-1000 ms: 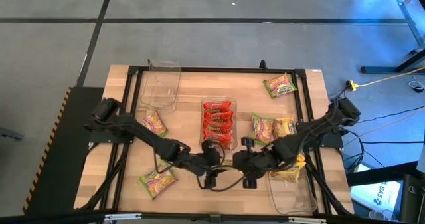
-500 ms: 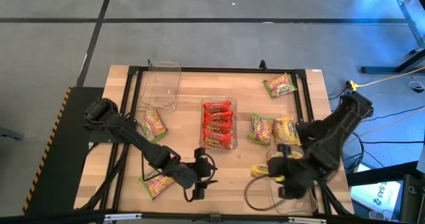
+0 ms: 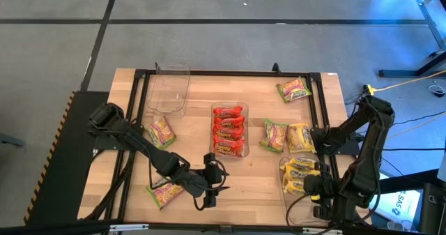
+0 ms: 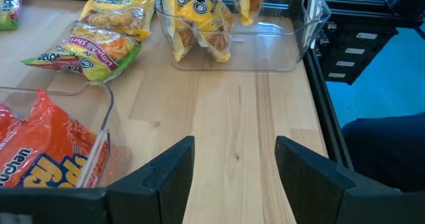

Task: Sort Maruchan noodles
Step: Put the bottom yellow noodle pack into the bottom transparent bin

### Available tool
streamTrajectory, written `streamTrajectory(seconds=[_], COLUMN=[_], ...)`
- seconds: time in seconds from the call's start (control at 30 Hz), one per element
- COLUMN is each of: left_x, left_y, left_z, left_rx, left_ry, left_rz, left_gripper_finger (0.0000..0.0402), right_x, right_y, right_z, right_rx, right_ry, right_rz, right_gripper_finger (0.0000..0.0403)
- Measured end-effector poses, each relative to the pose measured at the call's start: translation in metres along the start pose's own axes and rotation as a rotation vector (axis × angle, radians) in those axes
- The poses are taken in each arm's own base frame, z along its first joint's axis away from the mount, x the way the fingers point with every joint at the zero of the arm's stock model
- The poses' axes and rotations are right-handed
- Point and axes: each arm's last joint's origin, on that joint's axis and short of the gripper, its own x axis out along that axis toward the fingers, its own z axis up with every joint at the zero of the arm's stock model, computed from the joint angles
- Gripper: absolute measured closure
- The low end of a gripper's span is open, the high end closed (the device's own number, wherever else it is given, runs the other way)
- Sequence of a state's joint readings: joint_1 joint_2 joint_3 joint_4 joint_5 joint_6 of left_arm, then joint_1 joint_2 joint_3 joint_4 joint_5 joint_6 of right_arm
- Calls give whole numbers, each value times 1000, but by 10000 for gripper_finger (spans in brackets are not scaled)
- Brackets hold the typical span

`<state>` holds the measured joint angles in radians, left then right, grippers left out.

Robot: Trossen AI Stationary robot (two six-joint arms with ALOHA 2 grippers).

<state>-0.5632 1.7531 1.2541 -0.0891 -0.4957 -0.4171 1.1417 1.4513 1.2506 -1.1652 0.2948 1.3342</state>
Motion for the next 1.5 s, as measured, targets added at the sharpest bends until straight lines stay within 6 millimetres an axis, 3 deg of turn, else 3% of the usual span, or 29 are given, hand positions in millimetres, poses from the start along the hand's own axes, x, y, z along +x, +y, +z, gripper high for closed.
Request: streamTrajectory(seconds=[0.33,0.57,0.9,1.23,1.5], left_x=[3,3,3,3,3], left_y=[5,6,6,6,6], left_z=[2,2,2,2,2], left_rx=[-6,-8,-8,-8,-7], left_ry=[-2,-2,-1,-1,-1], left_rz=[14,17,17,16,16], left_gripper_finger=[198,198,198,198,198], right_x=[57,78,80,80,69], right_y=[-8,-19,-22,-27,-26], right_z=[-26,-35,-36,-37,-35], right_rx=[-41,-45,-50,-59,-71], right_ry=[-11,-13,-25,-12,70], right_rz=[50,30,9,-34,-68], right_gripper_finger=[304,300,293,198,185])
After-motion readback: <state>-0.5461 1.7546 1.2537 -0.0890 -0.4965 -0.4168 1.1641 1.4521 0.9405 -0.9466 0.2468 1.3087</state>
